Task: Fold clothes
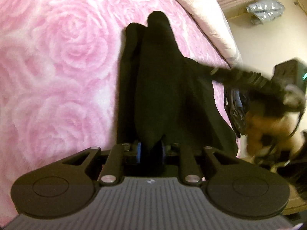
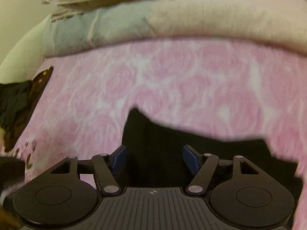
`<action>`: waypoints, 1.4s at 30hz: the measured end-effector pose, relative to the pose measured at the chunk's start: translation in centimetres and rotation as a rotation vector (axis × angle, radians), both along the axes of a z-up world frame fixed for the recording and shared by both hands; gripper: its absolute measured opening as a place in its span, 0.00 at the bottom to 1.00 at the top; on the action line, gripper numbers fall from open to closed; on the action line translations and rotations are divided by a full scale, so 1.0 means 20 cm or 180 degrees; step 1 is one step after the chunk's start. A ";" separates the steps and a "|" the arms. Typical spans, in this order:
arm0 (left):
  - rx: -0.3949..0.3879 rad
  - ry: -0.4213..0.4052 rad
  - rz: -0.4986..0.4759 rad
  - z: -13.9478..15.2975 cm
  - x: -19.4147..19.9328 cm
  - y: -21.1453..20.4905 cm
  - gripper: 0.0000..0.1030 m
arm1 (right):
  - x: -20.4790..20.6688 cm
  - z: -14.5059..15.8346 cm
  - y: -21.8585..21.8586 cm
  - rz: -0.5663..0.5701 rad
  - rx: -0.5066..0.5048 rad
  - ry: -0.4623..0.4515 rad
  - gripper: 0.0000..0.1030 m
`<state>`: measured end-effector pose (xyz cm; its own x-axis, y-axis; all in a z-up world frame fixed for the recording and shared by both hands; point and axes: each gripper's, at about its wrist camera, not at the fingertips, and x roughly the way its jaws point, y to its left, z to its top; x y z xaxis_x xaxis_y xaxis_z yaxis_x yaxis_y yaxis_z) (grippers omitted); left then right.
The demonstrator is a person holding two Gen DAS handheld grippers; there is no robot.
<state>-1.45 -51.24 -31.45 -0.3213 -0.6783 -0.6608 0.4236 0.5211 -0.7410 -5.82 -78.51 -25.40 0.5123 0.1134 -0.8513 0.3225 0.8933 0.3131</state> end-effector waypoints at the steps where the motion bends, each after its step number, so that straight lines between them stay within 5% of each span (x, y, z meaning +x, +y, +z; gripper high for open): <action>1: 0.0021 0.0012 0.0011 0.00 0.01 0.00 0.17 | 0.01 -0.06 0.01 0.0034 0.0043 0.0005 0.53; 5: 0.0103 0.0061 0.0054 0.00 0.03 0.01 0.18 | 0.10 -0.21 0.01 0.0070 0.0224 -0.0082 0.53; 9: 0.0186 0.0109 0.0098 -0.01 0.05 0.02 0.18 | 0.08 -0.11 -0.04 0.0083 0.0240 -0.0107 0.54; 15: 0.0318 0.0076 0.0104 0.01 0.05 0.01 0.19 | -0.44 0.16 -0.03 -0.0989 0.0159 -0.0382 0.54; 20: 0.0367 -0.0014 -0.0007 0.03 0.03 -0.02 0.23 | -0.90 0.04 0.02 -0.1741 0.0146 0.0123 0.53; 27: 0.0610 -0.0443 -0.0278 0.18 0.02 -0.09 0.31 | -0.77 -0.13 -0.13 -0.1587 -0.0089 0.0044 0.54; 31: 0.0602 -0.1214 -0.0644 0.45 -0.03 -0.10 0.27 | -0.92 0.01 -0.16 -0.2000 0.0140 -0.0246 0.54; 34: 0.0453 -0.1396 -0.0918 0.53 -0.09 -0.18 0.27 | -1.07 0.16 -0.07 -0.2167 0.0025 -0.0373 0.54; 42: 0.0640 -0.1457 -0.1318 0.25 -0.22 -0.41 0.21 | -1.26 -0.09 -0.10 -0.2373 0.0068 0.0002 0.59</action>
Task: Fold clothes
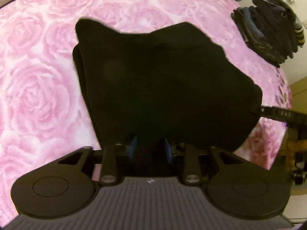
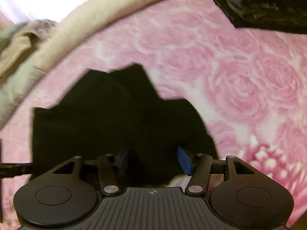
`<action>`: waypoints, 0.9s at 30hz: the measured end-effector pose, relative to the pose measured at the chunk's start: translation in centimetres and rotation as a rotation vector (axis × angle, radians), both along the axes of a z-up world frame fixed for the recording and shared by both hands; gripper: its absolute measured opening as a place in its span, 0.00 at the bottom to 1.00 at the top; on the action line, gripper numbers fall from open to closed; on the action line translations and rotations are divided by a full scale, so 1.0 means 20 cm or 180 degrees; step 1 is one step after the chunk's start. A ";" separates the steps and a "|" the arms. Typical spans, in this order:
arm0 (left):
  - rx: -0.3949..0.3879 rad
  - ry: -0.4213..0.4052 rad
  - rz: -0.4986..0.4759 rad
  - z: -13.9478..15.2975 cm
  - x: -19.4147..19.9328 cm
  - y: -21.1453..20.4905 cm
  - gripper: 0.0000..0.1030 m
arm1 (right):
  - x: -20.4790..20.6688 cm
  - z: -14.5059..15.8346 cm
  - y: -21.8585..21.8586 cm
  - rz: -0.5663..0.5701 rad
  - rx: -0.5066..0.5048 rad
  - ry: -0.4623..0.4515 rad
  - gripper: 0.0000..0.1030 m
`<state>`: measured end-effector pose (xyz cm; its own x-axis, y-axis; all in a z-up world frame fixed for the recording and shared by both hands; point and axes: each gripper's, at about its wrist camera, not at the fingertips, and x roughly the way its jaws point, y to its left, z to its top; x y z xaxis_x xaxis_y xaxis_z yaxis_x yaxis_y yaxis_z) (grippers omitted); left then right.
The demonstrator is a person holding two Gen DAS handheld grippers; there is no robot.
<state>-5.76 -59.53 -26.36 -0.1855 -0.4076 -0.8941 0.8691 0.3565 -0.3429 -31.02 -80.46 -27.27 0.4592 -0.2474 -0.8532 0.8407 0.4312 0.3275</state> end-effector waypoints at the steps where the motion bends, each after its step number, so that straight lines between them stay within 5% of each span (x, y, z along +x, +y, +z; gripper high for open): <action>1: 0.0016 0.0008 0.0017 0.00 0.01 0.01 0.17 | 0.00 -0.04 -0.03 0.0044 0.0046 -0.0045 0.63; 8: -0.0064 -0.0336 -0.0089 0.20 0.00 0.00 0.15 | -0.04 0.15 0.04 0.0052 -0.0208 0.0054 0.63; 12: -0.0222 -0.0331 -0.0112 0.19 -0.02 -0.09 0.17 | 0.03 0.25 0.12 0.0474 -0.0533 -0.0180 0.63; 17: 0.0113 -0.0394 -0.0243 0.04 -0.04 -0.17 0.15 | 0.15 0.06 0.06 0.0876 -0.0131 -0.0083 0.64; 22: 0.0198 -0.0454 -0.0239 0.11 -0.05 -0.17 0.15 | 0.12 0.17 0.03 0.0939 -0.0117 -0.0201 0.64; 27: 0.0261 -0.0592 -0.0359 0.17 -0.10 -0.16 0.18 | 0.08 0.22 0.12 0.1028 -0.0096 -0.0021 0.66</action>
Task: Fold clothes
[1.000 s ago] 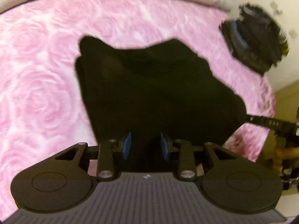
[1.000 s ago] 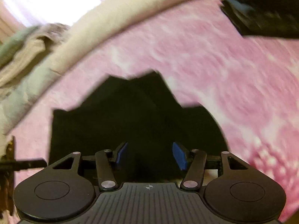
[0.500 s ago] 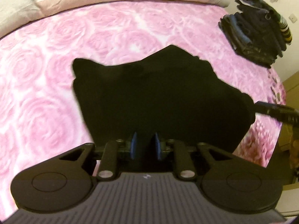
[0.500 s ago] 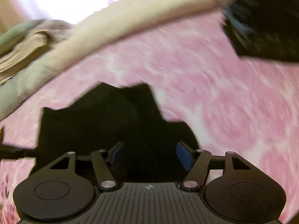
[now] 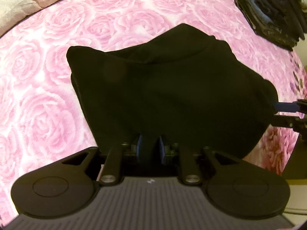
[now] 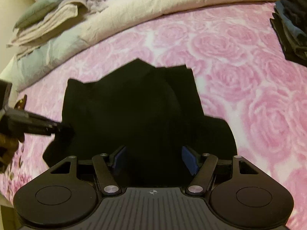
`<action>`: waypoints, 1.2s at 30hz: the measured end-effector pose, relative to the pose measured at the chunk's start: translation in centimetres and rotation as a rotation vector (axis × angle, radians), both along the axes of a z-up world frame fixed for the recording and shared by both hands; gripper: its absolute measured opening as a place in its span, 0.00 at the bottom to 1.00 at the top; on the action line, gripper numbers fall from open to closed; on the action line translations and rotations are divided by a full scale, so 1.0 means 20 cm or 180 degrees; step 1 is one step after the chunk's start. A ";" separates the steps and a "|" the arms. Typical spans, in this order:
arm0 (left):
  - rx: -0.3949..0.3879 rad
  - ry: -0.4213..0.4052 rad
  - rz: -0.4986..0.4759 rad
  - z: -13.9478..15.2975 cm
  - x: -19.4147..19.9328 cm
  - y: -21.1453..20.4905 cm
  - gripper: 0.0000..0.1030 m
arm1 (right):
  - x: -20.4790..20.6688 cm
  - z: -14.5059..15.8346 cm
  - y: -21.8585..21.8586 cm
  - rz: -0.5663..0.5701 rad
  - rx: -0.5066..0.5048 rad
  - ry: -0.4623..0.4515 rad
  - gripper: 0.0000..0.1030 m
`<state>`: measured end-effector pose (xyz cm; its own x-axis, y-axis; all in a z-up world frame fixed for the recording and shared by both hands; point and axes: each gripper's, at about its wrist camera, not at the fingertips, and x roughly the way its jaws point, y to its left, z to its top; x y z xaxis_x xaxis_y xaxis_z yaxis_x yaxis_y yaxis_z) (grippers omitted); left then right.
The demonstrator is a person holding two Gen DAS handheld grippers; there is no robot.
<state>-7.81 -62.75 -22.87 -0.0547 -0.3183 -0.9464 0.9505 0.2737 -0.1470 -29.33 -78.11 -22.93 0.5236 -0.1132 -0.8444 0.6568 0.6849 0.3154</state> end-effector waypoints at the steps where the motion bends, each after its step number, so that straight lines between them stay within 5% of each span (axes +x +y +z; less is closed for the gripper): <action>1: 0.0013 -0.0030 -0.0030 0.01 -0.01 0.00 0.19 | 0.00 0.00 0.02 -0.0016 0.0005 0.0044 0.77; 2: 0.0026 -0.0059 -0.0059 0.03 -0.02 0.00 0.20 | 0.00 0.01 0.05 -0.0046 -0.0017 0.0070 0.86; 22: -0.0065 -0.0592 -0.0719 0.25 -0.16 0.33 0.47 | 0.09 0.27 0.54 -0.0067 -0.0339 0.0354 0.86; 25: -0.0257 -0.0779 -0.0910 0.27 -0.21 0.40 0.69 | 0.13 0.26 0.57 0.0134 -0.0445 0.0515 0.86; 29: -0.0522 -0.1178 -0.1391 0.25 -0.34 0.51 0.71 | 0.17 0.22 0.60 0.0568 -0.0729 0.0706 0.86; 31: -0.0600 -0.1407 -0.1676 0.23 -0.42 0.56 0.81 | 0.19 0.17 0.62 0.0889 -0.0940 0.0806 0.86; 36: -0.0544 -0.1939 -0.2164 0.04 -0.60 0.56 0.82 | 0.22 -0.06 0.67 0.1890 -0.1659 0.1065 0.86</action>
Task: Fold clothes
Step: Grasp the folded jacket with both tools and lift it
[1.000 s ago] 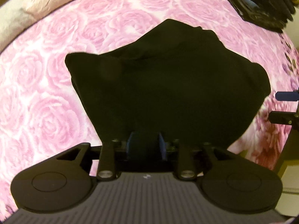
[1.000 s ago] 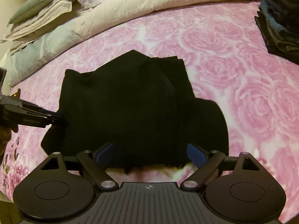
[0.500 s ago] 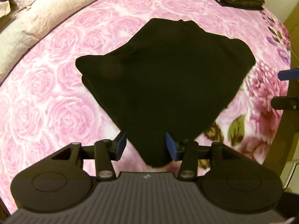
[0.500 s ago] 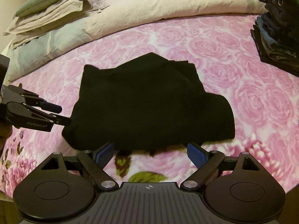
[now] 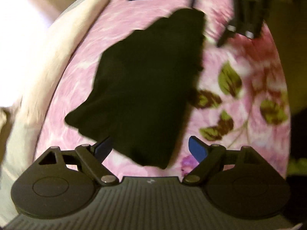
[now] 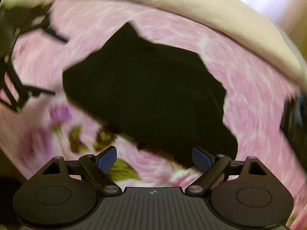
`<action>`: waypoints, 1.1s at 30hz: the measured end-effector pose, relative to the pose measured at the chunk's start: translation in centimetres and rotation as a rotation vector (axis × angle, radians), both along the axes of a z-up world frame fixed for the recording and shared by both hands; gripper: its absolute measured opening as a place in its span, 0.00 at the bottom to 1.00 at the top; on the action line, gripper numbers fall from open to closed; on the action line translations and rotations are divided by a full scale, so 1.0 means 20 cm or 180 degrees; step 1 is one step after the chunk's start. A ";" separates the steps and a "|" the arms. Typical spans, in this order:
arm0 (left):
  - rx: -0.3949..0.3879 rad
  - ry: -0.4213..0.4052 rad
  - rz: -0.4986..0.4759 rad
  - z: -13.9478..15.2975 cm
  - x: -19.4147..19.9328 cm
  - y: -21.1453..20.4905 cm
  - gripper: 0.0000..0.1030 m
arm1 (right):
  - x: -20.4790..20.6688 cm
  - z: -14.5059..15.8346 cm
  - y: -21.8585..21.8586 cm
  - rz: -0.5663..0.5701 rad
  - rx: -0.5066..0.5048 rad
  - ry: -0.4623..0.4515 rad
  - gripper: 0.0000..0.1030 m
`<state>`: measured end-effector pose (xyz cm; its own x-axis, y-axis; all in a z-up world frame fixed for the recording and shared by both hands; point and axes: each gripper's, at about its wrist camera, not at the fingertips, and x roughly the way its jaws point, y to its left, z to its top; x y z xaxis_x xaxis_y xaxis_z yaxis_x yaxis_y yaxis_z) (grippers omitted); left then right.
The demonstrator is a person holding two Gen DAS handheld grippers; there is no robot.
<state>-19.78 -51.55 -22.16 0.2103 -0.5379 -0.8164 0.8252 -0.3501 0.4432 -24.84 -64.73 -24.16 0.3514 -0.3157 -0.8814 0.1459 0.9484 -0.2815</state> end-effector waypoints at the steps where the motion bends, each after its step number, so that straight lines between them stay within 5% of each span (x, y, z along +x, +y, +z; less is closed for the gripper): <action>1: 0.0007 -0.0116 -0.0076 -0.04 -0.03 0.00 0.82 | 0.01 -0.05 0.01 0.0207 -0.0127 0.0065 0.86; 6: 0.0041 -0.0690 -0.0431 -0.25 -0.20 -0.03 0.82 | 0.03 -0.28 0.05 0.1181 -0.0686 0.0330 0.86; 11: 0.0062 -0.0872 -0.0262 -0.35 -0.17 -0.11 0.81 | 0.04 -0.44 -0.03 0.1680 -0.0784 0.0158 0.83; 13: 0.0064 -0.0967 -0.0281 -0.36 -0.16 -0.14 0.81 | 0.07 -0.42 -0.11 0.1557 -0.0575 0.0044 0.60; 16: 0.0090 -0.1118 -0.0337 -0.37 -0.14 -0.18 0.81 | 0.10 -0.36 -0.21 0.1394 -0.0294 -0.0083 0.43; 21: 0.0250 -0.1129 -0.0363 -0.34 -0.10 -0.24 0.59 | 0.11 -0.20 -0.29 0.1171 -0.0066 -0.0246 0.40; 24: 0.0333 -0.0978 -0.0326 -0.28 -0.06 -0.27 0.49 | 0.08 -0.18 -0.28 0.1163 -0.0097 -0.0256 0.41; 25: 0.0354 -0.0925 -0.0319 -0.26 -0.04 -0.28 0.47 | 0.06 -0.18 -0.26 0.1183 -0.0169 -0.0263 0.54; 26: 0.0365 -0.0854 -0.0315 -0.23 -0.02 -0.29 0.46 | 0.05 -0.19 -0.24 0.1203 -0.0241 -0.0270 0.78; 27: 0.0376 -0.0783 -0.0311 -0.21 0.00 -0.29 0.45 | 0.03 -0.20 -0.22 0.1246 -0.0299 -0.0279 0.87; 33: 0.0340 -0.0224 -0.0169 -0.07 0.15 -0.35 0.43 | 0.02 -0.36 -0.11 0.1582 -0.0677 -0.0192 0.90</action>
<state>-16.75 -58.48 -23.46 0.2425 -0.4606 -0.8538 0.7724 -0.4408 0.4572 -24.51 -66.97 -31.42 0.5517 -0.2679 -0.7899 -0.2837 0.8303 -0.4797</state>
